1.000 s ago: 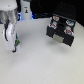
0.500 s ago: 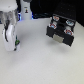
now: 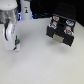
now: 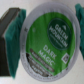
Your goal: Open the kcup holder, insert the kcup into the holder, and close the kcup holder
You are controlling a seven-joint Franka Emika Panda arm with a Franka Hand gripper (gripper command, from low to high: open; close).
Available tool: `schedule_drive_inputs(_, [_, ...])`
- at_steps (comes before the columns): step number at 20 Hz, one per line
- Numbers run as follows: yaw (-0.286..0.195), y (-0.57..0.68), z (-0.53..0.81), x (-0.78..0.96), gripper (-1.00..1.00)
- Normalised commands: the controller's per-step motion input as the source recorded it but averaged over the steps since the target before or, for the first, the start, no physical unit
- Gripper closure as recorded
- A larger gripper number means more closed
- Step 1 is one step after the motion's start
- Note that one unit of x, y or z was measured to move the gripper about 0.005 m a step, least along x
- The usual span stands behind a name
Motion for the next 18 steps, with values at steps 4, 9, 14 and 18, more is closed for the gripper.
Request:
schedule_drive_inputs(4, [0.010,0.42,0.81,0.19,1.00])
schedule_drive_inputs(9, [0.031,0.54,0.80,0.17,1.00])
schedule_drive_inputs(14, [0.018,0.60,0.75,0.14,1.00])
schedule_drive_inputs(18, [0.016,0.63,0.71,0.22,1.00])
